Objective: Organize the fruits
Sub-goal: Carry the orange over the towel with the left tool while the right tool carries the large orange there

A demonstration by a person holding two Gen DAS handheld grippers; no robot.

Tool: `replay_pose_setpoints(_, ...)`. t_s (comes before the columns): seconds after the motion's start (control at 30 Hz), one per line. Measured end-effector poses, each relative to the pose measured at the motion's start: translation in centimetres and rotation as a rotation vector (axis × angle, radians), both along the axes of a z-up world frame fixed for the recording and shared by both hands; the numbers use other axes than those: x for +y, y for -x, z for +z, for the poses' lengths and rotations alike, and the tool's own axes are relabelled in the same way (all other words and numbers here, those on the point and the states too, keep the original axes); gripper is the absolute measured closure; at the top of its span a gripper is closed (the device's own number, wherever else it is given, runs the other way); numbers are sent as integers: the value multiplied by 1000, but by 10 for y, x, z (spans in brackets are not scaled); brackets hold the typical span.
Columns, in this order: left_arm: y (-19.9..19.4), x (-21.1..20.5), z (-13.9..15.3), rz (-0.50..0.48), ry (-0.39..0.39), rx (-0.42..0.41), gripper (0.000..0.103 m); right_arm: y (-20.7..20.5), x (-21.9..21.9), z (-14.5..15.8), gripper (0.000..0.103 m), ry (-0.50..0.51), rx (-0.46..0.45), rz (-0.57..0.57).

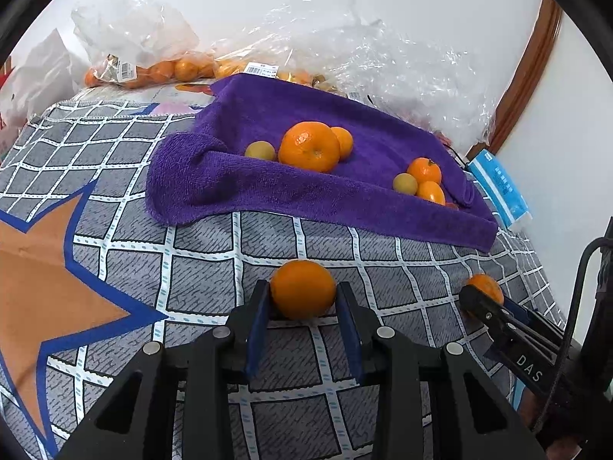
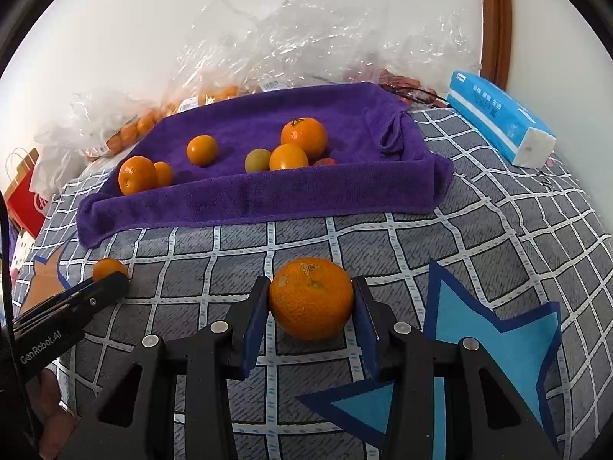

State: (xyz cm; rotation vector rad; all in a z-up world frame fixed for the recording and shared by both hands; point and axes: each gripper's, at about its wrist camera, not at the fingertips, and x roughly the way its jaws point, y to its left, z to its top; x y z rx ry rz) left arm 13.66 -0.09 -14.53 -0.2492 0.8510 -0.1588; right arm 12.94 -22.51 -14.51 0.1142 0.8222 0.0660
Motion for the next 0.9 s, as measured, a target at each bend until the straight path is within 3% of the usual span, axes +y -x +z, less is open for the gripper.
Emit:
replay_pose_setpoints(0.17,2,4,0,-9,49,-9,70,0,1,1,61,1,-5,4)
replay_pose_setpoints(0.33,6,1,4,-20,39,-29,70,1,1,1,61,-1,2,-13)
replay_pose_setpoints(0.43,6,3,6,-33,51,1,70,1,0,3,61,-32,22,-4)
replay_pose_setpoints(0.9,12,26,59,-5,17,-61,70,-6,11,46,60,-8,-69,10)
